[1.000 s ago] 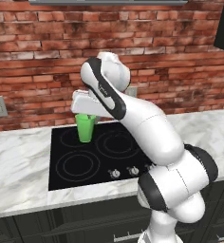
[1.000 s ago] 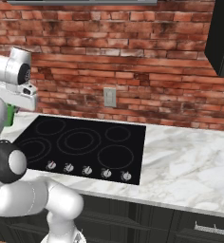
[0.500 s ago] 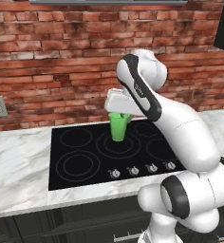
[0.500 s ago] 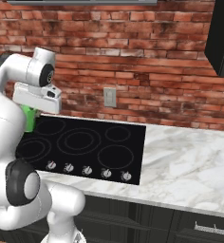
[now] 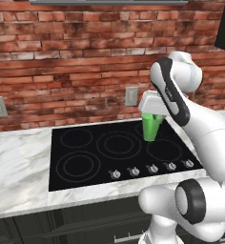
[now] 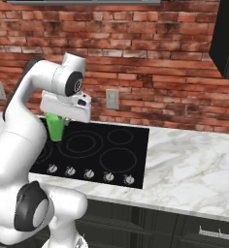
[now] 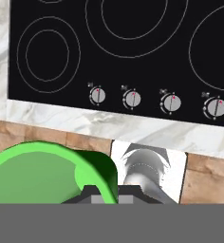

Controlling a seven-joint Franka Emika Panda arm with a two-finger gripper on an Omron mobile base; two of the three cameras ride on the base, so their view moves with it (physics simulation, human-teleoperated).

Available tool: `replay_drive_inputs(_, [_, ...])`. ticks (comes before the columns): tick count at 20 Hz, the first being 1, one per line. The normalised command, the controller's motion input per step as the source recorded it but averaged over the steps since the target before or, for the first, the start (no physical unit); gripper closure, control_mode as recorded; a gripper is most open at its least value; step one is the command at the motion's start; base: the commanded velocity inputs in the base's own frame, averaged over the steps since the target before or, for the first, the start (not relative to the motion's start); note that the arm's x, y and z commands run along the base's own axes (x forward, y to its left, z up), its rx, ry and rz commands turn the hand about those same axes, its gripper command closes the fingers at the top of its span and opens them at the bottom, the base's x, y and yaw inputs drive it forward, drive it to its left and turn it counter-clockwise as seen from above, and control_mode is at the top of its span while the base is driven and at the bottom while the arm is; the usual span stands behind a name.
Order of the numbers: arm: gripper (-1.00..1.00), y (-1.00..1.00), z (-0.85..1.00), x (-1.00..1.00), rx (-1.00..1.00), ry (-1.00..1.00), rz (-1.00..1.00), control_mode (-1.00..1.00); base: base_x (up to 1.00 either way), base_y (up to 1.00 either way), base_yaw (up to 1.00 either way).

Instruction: Pick the cup and bowl from the counter and place them on the counter next to the sink.

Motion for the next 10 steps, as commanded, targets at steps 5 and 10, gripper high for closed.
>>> replay_drive_inputs(5, [1.0,-0.73,-0.35,0.0,-0.01,-0.09,0.01,-1.0,0.0,0.0,0.0])
replay_drive_inputs(10, [1.0,-0.39,-0.16,0.16,0.0,-0.13,0.02,-1.0,0.0,0.0,0.0])
